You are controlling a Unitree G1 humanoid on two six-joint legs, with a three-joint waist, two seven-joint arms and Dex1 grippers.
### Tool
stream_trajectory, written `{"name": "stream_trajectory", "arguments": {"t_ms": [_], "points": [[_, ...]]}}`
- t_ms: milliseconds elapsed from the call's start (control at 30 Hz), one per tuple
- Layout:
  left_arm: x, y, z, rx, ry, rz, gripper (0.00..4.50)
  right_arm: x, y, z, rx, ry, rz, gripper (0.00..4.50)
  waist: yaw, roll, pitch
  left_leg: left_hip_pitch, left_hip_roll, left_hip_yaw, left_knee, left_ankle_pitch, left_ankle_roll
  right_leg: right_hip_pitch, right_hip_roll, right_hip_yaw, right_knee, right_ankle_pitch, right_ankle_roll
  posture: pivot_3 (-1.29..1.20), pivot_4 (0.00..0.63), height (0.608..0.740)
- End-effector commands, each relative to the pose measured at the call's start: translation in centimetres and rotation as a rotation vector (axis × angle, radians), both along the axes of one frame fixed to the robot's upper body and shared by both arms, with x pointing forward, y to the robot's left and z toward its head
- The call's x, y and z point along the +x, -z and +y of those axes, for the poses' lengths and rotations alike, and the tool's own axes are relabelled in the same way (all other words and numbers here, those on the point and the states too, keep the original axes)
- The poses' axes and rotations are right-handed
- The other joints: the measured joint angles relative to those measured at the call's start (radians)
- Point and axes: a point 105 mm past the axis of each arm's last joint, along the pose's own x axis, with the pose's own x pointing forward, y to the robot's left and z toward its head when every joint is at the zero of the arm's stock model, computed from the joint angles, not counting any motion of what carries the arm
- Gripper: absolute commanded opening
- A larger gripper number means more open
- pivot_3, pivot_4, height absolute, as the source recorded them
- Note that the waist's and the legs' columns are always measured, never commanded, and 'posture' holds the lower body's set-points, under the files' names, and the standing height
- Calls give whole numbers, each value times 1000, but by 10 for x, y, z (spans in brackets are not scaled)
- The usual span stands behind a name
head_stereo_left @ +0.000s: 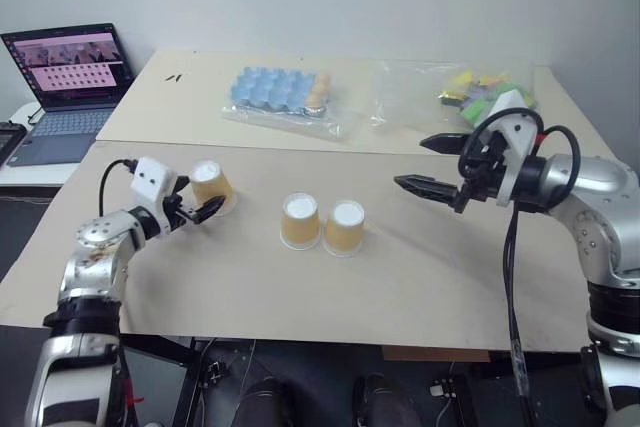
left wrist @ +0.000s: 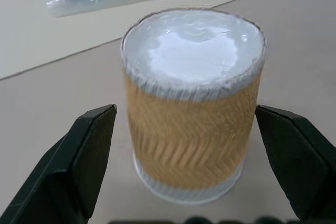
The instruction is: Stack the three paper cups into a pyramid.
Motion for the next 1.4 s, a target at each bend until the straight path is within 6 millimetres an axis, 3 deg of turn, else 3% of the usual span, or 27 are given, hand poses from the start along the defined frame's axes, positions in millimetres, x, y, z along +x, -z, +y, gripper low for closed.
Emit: {"name": "stream_trajectory", "arguments": {"t_ms": [33, 267, 367, 433, 667, 833, 933, 1067, 1167, 1400], "points": [[6, -19, -9, 7, 44, -61, 4500, -7, -14, -5, 2, 18, -59, 4491, -1, 0, 0, 0, 0, 0, 0, 0, 0, 0, 0, 0, 0, 0, 0, 0, 150, 724], [7, -17, -12, -24, 53, -49, 4500, -6, -14, -4, -2, 18, -62, 4491, -2, -1, 1, 0, 0, -1, 1, 0, 0, 0, 0, 0, 1, 0, 1, 0, 150, 724], [6, -17, -11, -31, 48, -46, 3728, -4, -14, -3, -1, 16, -62, 4500, -3, -1, 1, 0, 0, -1, 1, 0, 0, 0, -1, 0, 1, 0, 1, 0, 150, 724], [6, -16, -11, -27, 46, -39, 2961, -4, -12, -1, -2, 10, -56, 4500, -3, -1, 1, -1, 0, -1, 1, 0, 0, 0, -1, 0, 1, 0, 1, 0, 150, 724], [5, -24, -15, -21, 67, -68, 2961, -13, 2, 12, -19, -81, 5, 4500, -4, -1, 1, -1, 0, -2, 1, 0, 0, 0, -1, 0, 1, 0, 1, 0, 150, 724], [-6, -72, -49, -39, 272, -146, 2961, -27, 11, 25, -30, -202, 55, 4500, -3, -3, 2, -2, 0, -3, 2, 0, 0, 0, -1, -2, 1, 0, 1, 0, 150, 724], [-27, -131, -84, -83, 531, -208, 2961, -33, 17, 33, -34, -280, 90, 4500, 1, -7, 4, -5, 0, -4, 6, 0, 1, -1, -1, -4, 1, 0, 1, 0, 150, 724], [-42, -155, -106, -102, 728, -166, 2961, -28, 21, 32, -36, -279, 99, 4500, 3, -9, 5, -9, 0, -7, 10, -1, 2, -1, -1, -6, 1, 0, 2, 0, 150, 724], [-48, -156, -121, -104, 844, -111, 2961, -26, 22, 30, -35, -270, 99, 4500, 2, -9, 5, -7, -2, -7, 9, -1, 2, 1, -1, -6, 1, -1, 3, 0, 150, 724], [-36, -121, -147, -59, 944, 1, 2961, -29, 24, 23, -20, -223, 100, 4500, 4, -9, 5, -7, -2, -6, 10, -1, 2, 1, -1, -5, 2, -1, 4, 0, 150, 724]]}}
